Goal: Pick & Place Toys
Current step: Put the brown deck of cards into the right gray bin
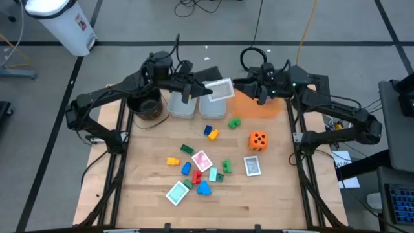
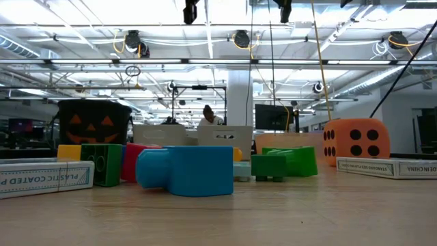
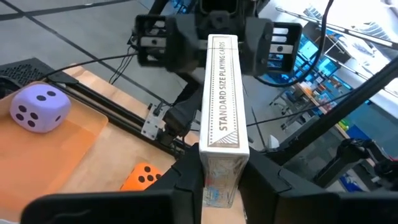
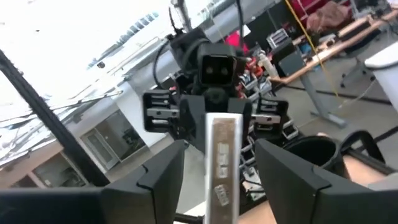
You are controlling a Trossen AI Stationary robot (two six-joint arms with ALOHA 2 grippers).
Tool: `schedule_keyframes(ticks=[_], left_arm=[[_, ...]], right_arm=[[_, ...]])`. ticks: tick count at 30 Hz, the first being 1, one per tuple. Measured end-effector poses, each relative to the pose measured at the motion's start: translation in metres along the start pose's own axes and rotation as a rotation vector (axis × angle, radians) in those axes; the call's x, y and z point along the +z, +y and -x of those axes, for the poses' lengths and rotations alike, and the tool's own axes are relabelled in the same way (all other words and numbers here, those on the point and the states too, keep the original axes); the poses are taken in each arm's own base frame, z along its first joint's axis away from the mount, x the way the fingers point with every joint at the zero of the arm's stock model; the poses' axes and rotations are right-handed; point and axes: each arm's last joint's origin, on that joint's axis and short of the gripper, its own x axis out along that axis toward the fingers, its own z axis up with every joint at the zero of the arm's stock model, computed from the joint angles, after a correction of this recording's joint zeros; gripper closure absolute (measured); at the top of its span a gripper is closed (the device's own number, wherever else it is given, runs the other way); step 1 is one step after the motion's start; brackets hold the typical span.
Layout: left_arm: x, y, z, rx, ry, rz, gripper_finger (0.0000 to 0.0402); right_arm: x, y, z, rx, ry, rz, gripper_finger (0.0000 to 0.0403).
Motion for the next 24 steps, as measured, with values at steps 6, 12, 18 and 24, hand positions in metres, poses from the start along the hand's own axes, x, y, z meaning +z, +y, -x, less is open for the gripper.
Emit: schedule_keyframes(ticks=[6, 12, 18, 24], left_arm=[[0.002, 0.006, 0.003, 0.020, -0.005, 0.009, 0.0325], [0.002, 0.023, 0.013, 0.107, 0.038, 0.051, 0.0327], [-0.003, 0.050, 0.016, 0.198, 0.106, 0.074, 0.0328], [-0.010, 0.083, 0.012, 0.217, 0.197, 0.142, 0.0328]], right_arm=[[0.018, 0.000, 0.019, -0.025, -0.062, 0.045, 0.0209], [0.028, 0.000, 0.041, -0.105, -0.081, 0.049, 0.0213], [0.022, -0.002, 0.049, -0.176, -0.007, -0.004, 0.0211], [0.010, -0.005, 0.049, -0.225, 0.100, -0.032, 0.0215]])
